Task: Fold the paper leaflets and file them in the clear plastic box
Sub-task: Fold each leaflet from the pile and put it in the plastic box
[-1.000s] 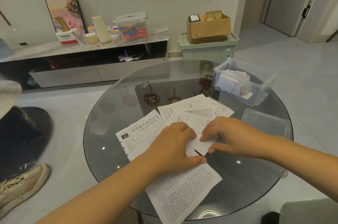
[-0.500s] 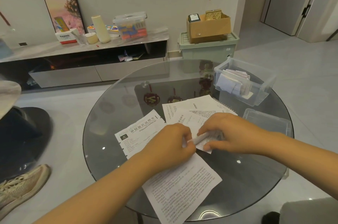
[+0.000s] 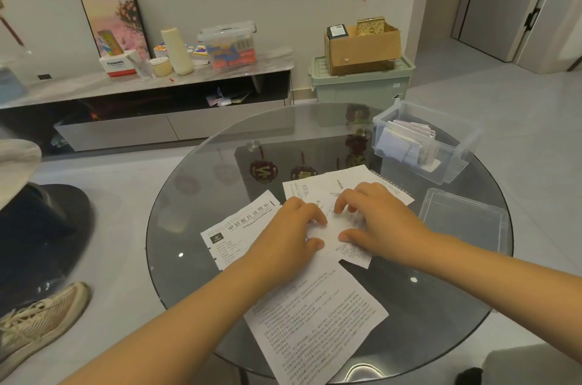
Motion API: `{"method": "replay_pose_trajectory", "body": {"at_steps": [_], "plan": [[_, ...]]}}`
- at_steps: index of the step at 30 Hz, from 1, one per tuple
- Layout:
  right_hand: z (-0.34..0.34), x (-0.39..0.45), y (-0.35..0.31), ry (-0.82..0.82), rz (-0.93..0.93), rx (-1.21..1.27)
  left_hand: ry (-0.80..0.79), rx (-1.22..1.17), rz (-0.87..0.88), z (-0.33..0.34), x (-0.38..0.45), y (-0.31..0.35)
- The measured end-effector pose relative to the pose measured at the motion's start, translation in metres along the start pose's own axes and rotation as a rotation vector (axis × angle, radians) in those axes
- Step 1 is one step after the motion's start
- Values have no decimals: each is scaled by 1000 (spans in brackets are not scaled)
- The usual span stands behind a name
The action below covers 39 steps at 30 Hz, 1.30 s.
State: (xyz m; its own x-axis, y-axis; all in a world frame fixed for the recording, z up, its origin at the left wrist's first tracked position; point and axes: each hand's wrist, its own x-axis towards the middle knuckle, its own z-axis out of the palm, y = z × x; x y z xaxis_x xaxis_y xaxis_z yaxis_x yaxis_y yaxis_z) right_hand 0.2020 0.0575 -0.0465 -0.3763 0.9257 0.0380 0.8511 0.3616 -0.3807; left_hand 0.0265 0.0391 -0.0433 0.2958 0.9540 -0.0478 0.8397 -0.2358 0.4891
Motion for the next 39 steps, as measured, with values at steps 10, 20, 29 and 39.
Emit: {"method": "replay_pose_trajectory", "body": {"at_steps": [10, 20, 29, 39], "plan": [[-1, -5, 0, -63, -194, -177, -120, 1, 133, -7, -2, -5], [-12, -7, 0, -152, -144, -79, -56, 40, 136, -8, 0, -1], [-6, 1, 2, -2, 15, 102, 86, -77, 6, 12, 15, 3], [-6, 5, 5, 30, -22, -131, 105, -23, 114, 10, 22, 0]]}}
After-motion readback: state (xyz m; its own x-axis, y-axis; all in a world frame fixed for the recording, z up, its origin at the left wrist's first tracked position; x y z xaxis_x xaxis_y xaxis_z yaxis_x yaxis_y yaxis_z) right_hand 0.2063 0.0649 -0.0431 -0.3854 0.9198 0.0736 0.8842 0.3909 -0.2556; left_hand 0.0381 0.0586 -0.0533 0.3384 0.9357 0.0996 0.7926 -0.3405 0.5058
